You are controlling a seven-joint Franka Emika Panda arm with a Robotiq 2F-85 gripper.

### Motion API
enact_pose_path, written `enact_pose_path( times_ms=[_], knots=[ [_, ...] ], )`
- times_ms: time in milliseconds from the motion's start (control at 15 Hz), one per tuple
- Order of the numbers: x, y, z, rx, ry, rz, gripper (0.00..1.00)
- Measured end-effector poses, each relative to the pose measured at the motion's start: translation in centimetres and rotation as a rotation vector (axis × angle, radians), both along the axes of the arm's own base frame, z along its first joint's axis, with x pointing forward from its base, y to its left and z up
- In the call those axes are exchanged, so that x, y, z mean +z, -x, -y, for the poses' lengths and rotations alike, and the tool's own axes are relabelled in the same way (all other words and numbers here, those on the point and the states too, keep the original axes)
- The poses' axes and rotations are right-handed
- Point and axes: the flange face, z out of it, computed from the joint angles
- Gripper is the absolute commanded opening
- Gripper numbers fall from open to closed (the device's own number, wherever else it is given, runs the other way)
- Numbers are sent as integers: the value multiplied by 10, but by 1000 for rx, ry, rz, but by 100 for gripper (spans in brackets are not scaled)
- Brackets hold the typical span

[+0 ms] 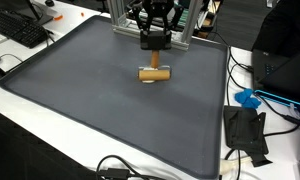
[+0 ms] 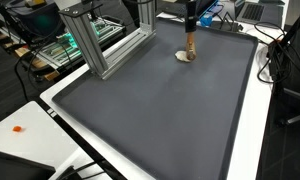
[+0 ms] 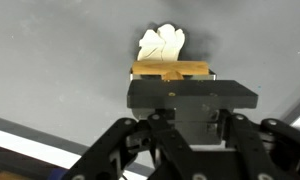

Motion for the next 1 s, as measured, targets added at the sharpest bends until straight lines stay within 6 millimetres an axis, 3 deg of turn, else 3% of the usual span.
enact_pose_path(
  times_ms=[1000],
  knots=[
    [1, 23, 13, -17, 28, -58, 22]
  ],
)
